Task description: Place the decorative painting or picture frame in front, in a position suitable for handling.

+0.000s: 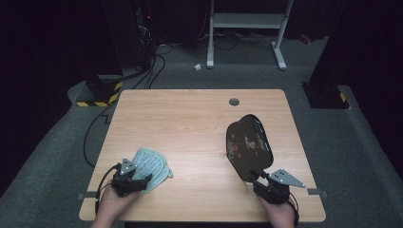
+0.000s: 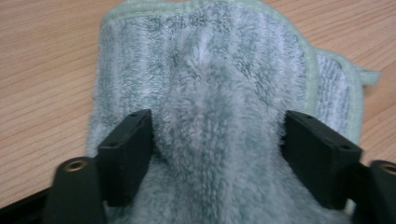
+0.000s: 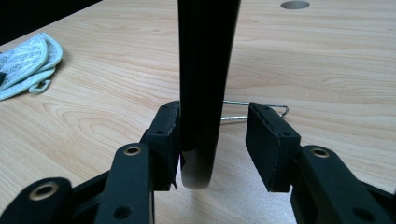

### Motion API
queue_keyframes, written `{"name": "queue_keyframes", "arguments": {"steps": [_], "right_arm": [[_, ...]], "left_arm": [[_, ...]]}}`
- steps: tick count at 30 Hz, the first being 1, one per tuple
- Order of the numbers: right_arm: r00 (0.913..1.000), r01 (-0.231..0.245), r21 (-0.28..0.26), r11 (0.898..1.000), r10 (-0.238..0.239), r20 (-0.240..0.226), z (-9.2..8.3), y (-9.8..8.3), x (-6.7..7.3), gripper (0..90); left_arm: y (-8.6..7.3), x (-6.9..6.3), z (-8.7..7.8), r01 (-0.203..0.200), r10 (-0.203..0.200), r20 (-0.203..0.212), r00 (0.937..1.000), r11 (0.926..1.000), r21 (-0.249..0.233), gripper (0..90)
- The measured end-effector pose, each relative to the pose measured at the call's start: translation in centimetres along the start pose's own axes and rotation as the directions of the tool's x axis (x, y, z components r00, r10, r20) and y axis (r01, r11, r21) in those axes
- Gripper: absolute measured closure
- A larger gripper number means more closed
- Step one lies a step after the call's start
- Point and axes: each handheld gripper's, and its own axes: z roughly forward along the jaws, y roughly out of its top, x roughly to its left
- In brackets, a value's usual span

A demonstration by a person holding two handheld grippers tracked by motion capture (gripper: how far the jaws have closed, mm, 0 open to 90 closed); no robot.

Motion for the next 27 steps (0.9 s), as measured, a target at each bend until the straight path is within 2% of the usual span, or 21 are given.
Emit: {"name": "queue_keyframes", "arguments": {"steps": [9, 15, 16, 17, 18, 19, 27], "right_arm": [[1.0000, -0.006, 0.001, 1.000, 0.006, -0.001, 0.0, -0.1, -0.1, 54.5], [0.9999, -0.008, 0.001, 1.000, 0.008, -0.007, 0.1, -0.1, -0.1, 54.5], [0.9999, -0.009, 0.000, 1.000, 0.009, -0.008, 0.1, -0.1, -0.1, 54.5], [0.9999, -0.009, 0.000, 1.000, 0.009, -0.009, 0.0, -0.1, -0.1, 54.5], [0.9999, -0.009, 0.000, 1.000, 0.009, -0.009, 0.0, -0.1, -0.1, 54.5], [0.9999, -0.012, -0.001, 1.000, 0.012, -0.008, 0.0, -0.1, -0.1, 54.5], [0.9999, -0.011, -0.007, 1.000, 0.011, -0.009, 0.0, -0.1, -0.2, 54.4]], "left_arm": [[0.0, -0.1, -0.2, -0.014, 0.014, 0.006, 0.9999, 0.9999, -0.010, 53.5], [0.3, -0.3, -0.3, -0.040, 0.040, 0.003, 0.9992, 0.9992, 0.000, 60.9], [0.3, -0.3, -0.4, -0.036, 0.036, 0.003, 0.9993, 0.9993, 0.001, 61.2], [0.5, 0.0, -0.4, -0.004, 0.004, 0.015, 0.9999, 1.0000, 0.004, 62.1], [0.5, 0.0, -0.4, -0.004, 0.004, 0.015, 0.9999, 1.0000, 0.004, 62.1], [0.6, 0.3, -0.5, 0.025, -0.025, 0.026, 0.9993, 0.9997, -0.004, 62.3], [0.7, 0.4, -1.4, 0.048, -0.046, 0.036, 0.9983, 0.9959, -0.077, 65.4]]}}
